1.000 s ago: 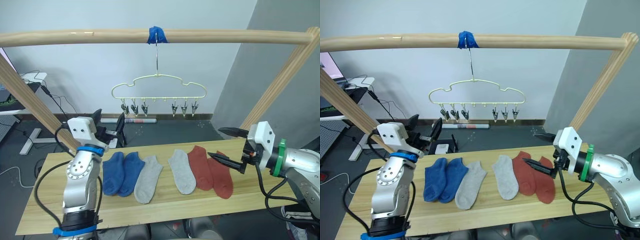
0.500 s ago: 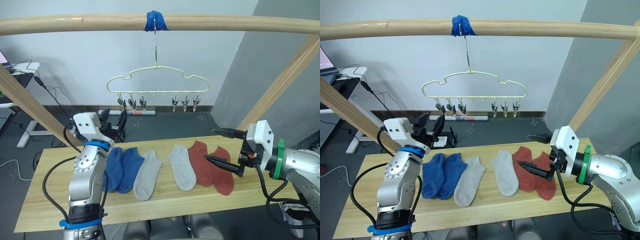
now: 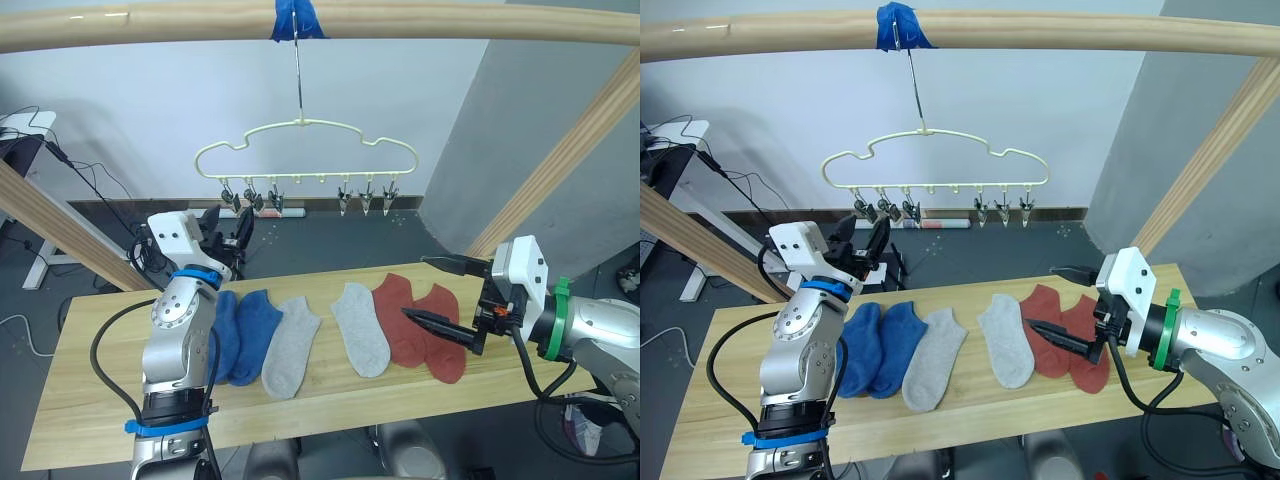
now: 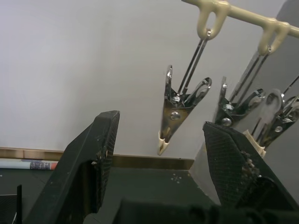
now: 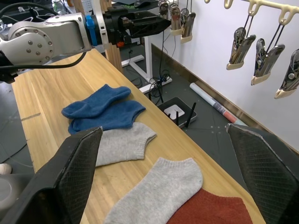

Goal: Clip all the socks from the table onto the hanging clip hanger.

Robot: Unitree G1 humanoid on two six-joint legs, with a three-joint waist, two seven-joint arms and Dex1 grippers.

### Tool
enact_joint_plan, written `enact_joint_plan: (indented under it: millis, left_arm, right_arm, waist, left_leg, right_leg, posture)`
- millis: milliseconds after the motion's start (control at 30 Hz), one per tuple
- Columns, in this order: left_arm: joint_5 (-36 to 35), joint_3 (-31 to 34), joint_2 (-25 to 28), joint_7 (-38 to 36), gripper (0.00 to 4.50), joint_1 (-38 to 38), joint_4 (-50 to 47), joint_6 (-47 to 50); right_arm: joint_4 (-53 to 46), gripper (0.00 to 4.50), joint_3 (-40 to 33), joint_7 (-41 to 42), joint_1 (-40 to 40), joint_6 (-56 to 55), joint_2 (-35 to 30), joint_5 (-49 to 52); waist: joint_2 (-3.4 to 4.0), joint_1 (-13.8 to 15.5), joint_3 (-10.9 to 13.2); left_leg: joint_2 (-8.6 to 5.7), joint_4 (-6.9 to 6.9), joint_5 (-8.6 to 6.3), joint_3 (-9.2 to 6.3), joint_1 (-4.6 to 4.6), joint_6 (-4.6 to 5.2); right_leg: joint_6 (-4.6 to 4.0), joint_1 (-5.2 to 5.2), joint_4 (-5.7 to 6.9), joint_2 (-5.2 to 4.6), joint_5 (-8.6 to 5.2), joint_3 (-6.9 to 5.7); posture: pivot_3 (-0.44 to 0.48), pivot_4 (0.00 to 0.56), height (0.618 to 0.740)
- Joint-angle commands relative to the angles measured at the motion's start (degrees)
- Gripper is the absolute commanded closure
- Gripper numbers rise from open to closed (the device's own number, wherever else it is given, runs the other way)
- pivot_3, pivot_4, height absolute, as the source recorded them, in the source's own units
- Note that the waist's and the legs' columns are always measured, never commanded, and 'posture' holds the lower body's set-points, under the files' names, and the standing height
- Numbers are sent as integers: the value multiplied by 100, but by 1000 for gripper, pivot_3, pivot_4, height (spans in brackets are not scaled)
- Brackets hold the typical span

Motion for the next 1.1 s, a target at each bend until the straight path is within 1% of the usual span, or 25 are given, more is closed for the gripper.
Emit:
enact_joint_plan:
  millis: [33, 300, 533, 767, 1100]
  left_arm:
    - [-105, 77, 48, -7, 1359, 2, -313, -87]
    - [-99, 115, 102, 28, 1359, -265, -309, -67]
    - [-86, 95, 66, 73, 1359, -331, -339, -70]
    - [-23, 75, 107, 134, 1359, -386, -419, -132]
    - [169, -50, 222, 54, 1359, -450, -490, -263]
  right_arm:
    - [-219, 0, -123, -110, -111, 18, -35, 142]
    - [-262, 0, -26, -266, -384, 144, 17, 303]
    - [-259, 0, 44, -303, -526, 203, 48, 447]
    - [-213, 0, 85, -273, -498, 146, 47, 418]
    - [-226, 0, 106, -262, -351, 59, 66, 329]
  waist:
    - [0, 0, 2]
    - [-5, -1, 28]
    - [-5, 0, 46]
    - [-17, 3, 90]
    - [-13, 0, 104]
  left_leg:
    - [0, 0, 0, 0, 0, 0]
    - [0, 1, 0, -1, -1, 0]
    - [0, 0, 0, 0, -12, 0]
    - [0, 1, 0, -1, -13, 0]
    - [0, 0, 0, 0, -19, 0]
  right_leg:
    - [0, 0, 0, 0, 0, 0]
    - [2, -1, 0, 0, 1, -1]
    - [2, -9, -6, 0, 1, 0]
    - [2, -10, -5, -1, 1, -1]
    - [2, -18, -4, -1, 1, 0]
  posture:
    - [-281, 295, 740]
    - [-279, 296, 740]
    - [-277, 297, 740]
    - [-277, 297, 740]
    - [-271, 296, 740]
